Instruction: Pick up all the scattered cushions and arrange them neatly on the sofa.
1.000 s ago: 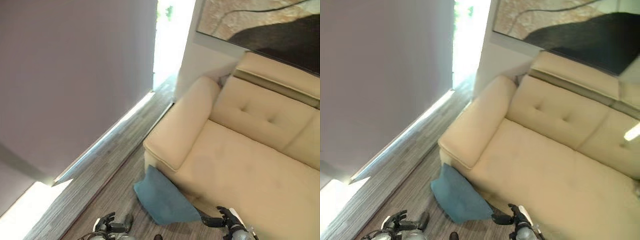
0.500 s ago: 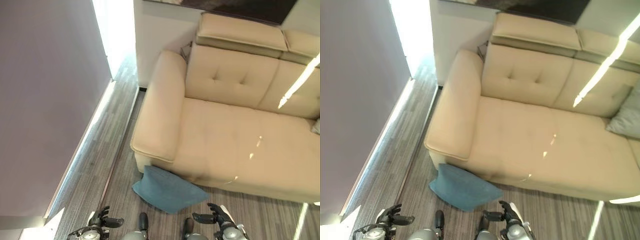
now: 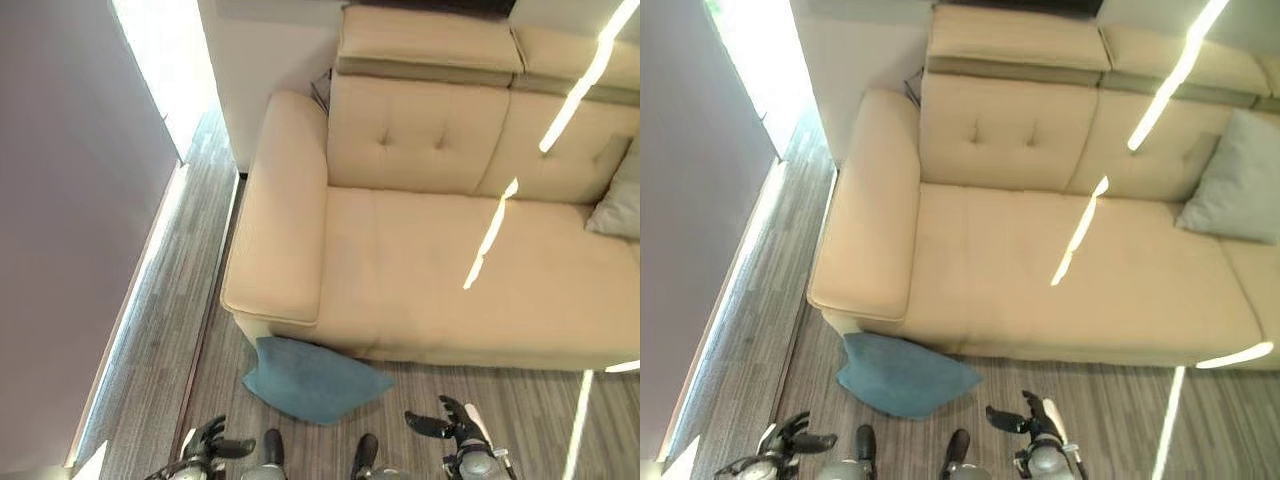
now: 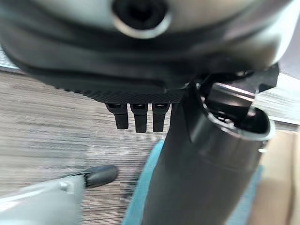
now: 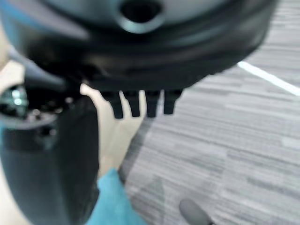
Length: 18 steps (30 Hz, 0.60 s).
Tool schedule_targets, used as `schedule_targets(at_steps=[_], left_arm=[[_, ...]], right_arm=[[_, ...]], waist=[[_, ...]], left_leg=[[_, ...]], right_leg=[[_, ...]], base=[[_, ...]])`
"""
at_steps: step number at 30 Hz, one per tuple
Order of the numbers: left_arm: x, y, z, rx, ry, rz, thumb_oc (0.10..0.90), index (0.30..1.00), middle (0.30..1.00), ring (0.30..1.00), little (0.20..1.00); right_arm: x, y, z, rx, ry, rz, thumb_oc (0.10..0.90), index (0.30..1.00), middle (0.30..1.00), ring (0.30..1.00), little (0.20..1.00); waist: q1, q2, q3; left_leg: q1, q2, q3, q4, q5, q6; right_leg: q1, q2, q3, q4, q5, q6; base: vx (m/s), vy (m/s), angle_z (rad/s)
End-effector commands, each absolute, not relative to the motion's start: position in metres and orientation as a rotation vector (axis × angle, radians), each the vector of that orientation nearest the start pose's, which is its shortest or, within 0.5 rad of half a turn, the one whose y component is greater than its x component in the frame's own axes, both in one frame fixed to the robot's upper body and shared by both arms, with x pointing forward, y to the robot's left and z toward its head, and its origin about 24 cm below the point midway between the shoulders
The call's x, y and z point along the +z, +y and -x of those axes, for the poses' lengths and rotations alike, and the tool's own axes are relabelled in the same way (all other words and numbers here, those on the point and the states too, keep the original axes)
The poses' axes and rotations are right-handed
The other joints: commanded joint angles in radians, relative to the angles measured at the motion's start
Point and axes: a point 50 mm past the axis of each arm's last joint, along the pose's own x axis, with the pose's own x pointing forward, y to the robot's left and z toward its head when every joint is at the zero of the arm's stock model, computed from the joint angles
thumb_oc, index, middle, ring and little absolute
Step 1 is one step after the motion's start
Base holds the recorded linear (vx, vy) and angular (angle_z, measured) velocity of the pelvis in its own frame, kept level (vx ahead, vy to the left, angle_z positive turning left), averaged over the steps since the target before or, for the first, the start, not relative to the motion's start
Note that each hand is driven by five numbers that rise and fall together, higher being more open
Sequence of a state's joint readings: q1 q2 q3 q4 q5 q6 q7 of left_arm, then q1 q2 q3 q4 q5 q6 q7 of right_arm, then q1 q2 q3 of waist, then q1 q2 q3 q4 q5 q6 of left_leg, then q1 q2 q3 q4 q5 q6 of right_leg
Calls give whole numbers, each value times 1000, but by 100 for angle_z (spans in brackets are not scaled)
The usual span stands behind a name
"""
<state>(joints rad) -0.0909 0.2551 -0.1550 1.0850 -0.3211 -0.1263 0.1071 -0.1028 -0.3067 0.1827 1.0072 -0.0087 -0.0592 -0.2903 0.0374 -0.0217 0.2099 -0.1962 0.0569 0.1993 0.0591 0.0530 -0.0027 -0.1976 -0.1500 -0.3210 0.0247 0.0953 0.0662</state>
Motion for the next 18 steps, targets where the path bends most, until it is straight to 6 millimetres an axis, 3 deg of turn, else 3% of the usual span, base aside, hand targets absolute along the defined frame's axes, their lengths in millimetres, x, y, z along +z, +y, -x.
schedule_targets(at_steps=[1, 2, 5, 6, 8, 15, 18], left_arm=[[-108, 238, -198, 322, 681, -45, 800, 900, 900, 900, 900], [-101, 236, -209, 319, 635, -23, 800, 900, 900, 900, 900], [-96, 235, -215, 322, 604, -8, 800, 900, 900, 900, 900], [-86, 231, -227, 326, 544, 30, 800, 900, 900, 900, 900], [-80, 229, -234, 328, 510, 36, 800, 900, 900, 900, 900], [-55, 219, -263, 323, 380, 62, 800, 900, 900, 900, 900], [-30, 211, -284, 307, 264, 90, 800, 900, 900, 900, 900]], right_arm=[[-94, -251, -209, -313, 661, 461, 800, 900, 900, 900, 900], [-88, -249, -218, -344, 632, 411, 800, 900, 900, 900, 900], [-83, -248, -225, -360, 604, 379, 800, 900, 900, 900, 900], [-70, -244, -242, -392, 531, 312, 800, 900, 900, 900, 900], [-62, -240, -252, -399, 485, 283, 800, 900, 900, 900, 900], [-34, -226, -280, -430, 329, 174, 800, 900, 900, 900, 900], [-15, -217, -297, -434, 243, 108, 800, 900, 900, 900, 900]], waist=[[-17, 4, 53], [-18, 21, 66], [-18, 28, 72], [-16, 43, 94], [-14, 51, 107], [-12, 56, 153], [-11, 52, 188]], left_leg=[[-118, -56, -78, 127, -139, -3], [-178, -54, -81, 158, -161, -10], [-218, -57, -79, 180, -160, -9], [-296, -56, -76, 208, -152, -13], [-336, -54, -72, 217, -148, -14], [-440, -56, -73, 234, -132, -21], [-502, -56, -80, 248, -125, -23]], right_leg=[[-116, -40, 14, 84, -82, 56], [-188, -42, 37, 127, -98, 62], [-233, -49, 44, 151, -97, 62], [-313, -63, 55, 180, -95, 62], [-356, -72, 61, 194, -91, 64], [-457, -86, 74, 211, -73, 73], [-515, -94, 73, 219, -62, 79]], base=[[-165, 46, -11], [-165, 46, -3], [-108, 54, -17], [-161, 80, -22], [-135, 83, 1], [-89, 36, 1], [-88, 11, 2]])
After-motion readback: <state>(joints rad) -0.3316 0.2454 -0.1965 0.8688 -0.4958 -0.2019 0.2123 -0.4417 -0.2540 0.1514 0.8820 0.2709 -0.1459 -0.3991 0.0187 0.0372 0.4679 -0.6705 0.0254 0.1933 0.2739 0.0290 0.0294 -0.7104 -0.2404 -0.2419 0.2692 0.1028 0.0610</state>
